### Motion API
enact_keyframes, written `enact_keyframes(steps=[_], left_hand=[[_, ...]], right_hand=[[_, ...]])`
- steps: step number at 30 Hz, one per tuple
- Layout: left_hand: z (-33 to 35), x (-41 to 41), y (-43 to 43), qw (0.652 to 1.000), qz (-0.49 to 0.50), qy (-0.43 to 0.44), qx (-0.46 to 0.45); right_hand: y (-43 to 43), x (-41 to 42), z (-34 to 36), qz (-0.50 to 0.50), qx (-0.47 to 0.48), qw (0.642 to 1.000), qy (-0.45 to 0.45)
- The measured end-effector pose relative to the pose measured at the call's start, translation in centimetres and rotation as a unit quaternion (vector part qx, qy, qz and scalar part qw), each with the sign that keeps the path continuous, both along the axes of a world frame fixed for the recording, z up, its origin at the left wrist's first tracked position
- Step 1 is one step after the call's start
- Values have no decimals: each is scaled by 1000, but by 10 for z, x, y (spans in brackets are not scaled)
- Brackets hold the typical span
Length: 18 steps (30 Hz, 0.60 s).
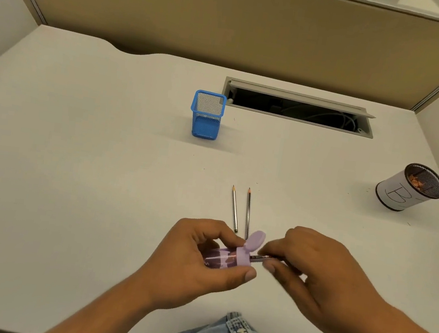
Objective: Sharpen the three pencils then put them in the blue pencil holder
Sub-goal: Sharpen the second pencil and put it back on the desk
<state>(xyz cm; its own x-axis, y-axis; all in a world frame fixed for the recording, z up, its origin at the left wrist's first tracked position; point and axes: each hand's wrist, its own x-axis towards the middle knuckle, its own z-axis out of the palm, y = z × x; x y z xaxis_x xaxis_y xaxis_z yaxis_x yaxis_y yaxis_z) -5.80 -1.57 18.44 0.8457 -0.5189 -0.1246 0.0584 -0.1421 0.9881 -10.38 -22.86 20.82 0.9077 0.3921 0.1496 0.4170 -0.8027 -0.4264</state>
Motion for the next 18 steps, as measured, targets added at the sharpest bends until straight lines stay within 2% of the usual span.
enact_keyframes(steps=[3,6,8,9,10,11,12,13,14,16,18], left_hand=[[2,-4,-1,1000,-30,7,-1],[0,-10,-3,999,-13,-35,11],[-4,-10,-5,986,1,-162,28],[-6,-9,-6,967,-2,-251,43],[-7,-8,-6,939,-17,-338,67],[-10,-7,-5,905,-38,-414,93],[-12,-7,-5,875,-58,-467,116],[-13,-7,-5,862,-70,-487,126],[-12,-7,-6,870,-75,-472,121],[-4,-4,-8,927,-62,-359,88],[2,-2,-9,979,-35,-192,53]], right_hand=[[0,1,1,51,-85,994,-54],[1,0,5,58,-101,993,-38],[6,-3,5,22,-28,998,51],[9,-3,6,-13,30,990,135],[11,-3,7,-51,94,967,230],[12,-2,7,-106,165,927,320],[11,0,8,-161,216,868,416],[10,1,10,-185,240,824,479],[8,2,12,-182,233,815,498],[10,0,17,-137,195,869,434],[8,-3,19,-83,200,924,314]])
